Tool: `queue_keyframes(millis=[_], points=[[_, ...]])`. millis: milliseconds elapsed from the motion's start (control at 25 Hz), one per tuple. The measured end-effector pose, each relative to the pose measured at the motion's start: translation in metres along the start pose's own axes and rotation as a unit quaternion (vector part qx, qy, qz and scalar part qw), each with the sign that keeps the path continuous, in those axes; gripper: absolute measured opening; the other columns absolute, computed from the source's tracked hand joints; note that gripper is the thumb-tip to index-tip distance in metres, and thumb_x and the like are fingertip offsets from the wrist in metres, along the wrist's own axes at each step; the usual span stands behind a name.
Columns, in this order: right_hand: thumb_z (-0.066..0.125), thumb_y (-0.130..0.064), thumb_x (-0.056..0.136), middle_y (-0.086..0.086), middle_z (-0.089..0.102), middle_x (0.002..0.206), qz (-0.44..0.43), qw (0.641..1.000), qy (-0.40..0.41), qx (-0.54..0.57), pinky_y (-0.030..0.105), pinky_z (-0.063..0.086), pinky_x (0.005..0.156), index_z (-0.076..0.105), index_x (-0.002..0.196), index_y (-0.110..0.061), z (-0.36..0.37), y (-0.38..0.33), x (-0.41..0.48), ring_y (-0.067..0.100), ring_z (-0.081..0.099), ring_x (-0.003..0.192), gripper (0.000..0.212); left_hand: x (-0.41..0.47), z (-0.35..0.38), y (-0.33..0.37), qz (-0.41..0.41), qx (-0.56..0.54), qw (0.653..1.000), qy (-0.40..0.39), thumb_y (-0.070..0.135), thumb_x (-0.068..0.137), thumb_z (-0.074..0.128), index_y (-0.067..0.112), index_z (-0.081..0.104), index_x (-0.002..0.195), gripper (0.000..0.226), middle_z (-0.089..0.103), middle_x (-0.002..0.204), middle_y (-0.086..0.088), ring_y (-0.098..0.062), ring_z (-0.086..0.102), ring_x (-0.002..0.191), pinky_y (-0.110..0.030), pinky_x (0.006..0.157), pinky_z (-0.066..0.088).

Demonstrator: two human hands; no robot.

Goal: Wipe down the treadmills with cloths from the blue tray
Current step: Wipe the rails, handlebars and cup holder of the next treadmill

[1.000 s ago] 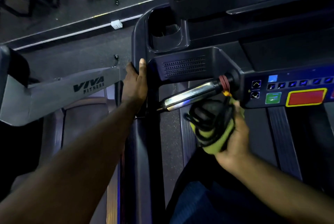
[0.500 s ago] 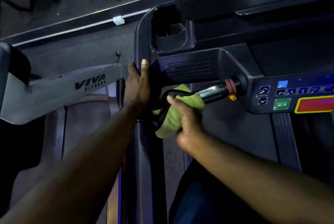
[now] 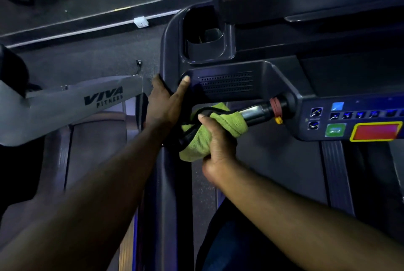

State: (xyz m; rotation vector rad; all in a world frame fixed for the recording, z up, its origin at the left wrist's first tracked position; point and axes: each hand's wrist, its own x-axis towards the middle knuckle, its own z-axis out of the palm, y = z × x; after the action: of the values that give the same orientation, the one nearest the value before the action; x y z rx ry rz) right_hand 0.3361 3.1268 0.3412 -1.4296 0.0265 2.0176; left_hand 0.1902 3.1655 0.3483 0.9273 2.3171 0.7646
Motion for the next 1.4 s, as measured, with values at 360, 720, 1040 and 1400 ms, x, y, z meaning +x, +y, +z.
queue_keyframes(millis=[360, 720, 1040, 1400], points=[[0.093, -0.012, 0.072, 0.002, 0.08, 0.097, -0.349, 0.841, -0.222, -0.349, 0.036, 0.064, 0.082, 0.076, 0.1, -0.016, -0.023, -0.138, -0.109, 0.021, 0.077, 0.09, 0.033, -0.004, -0.006, 0.002, -0.046, -0.027, 0.998, 0.014, 0.051, 0.072, 0.088, 0.028, 0.053, 0.126, 0.068, 0.07, 0.119, 0.003, -0.015, 0.069, 0.098, -0.03, 0.08, 0.058], [0.083, -0.04, 0.072, -0.008, 0.078, 0.106, -0.398, 0.296, -0.159, -0.854, 0.036, 0.059, 0.084, 0.072, 0.117, -0.039, 0.041, -0.18, -0.01, 0.02, 0.073, 0.099, 0.046, -0.009, -0.011, 0.008, -0.075, -0.01, 0.997, -0.011, 0.051, 0.07, 0.084, 0.025, 0.046, 0.128, 0.074, 0.068, 0.116, -0.009, -0.035, 0.068, 0.1, -0.044, 0.087, 0.059], [0.073, -0.071, 0.076, 0.02, 0.035, 0.158, -0.523, 0.23, -0.038, -0.82, 0.053, 0.028, 0.125, 0.042, 0.154, -0.015, 0.136, -0.144, 0.027, 0.04, 0.034, 0.147, 0.1, -0.008, -0.015, 0.009, -0.069, -0.031, 0.997, -0.022, 0.045, 0.072, 0.08, 0.024, 0.042, 0.122, 0.067, 0.067, 0.115, -0.01, -0.037, 0.067, 0.1, -0.045, 0.082, 0.056], [0.062, -0.04, 0.098, 0.02, 0.056, 0.136, -0.489, 0.201, 0.011, -0.849, 0.048, 0.044, 0.11, 0.049, 0.136, -0.002, 0.143, -0.13, 0.035, 0.038, 0.051, 0.129, 0.056, -0.001, -0.014, 0.004, -0.06, -0.035, 0.997, -0.031, 0.042, 0.075, 0.078, 0.03, 0.037, 0.118, 0.06, 0.059, 0.104, 0.001, -0.028, 0.063, 0.089, -0.051, 0.081, 0.058]])
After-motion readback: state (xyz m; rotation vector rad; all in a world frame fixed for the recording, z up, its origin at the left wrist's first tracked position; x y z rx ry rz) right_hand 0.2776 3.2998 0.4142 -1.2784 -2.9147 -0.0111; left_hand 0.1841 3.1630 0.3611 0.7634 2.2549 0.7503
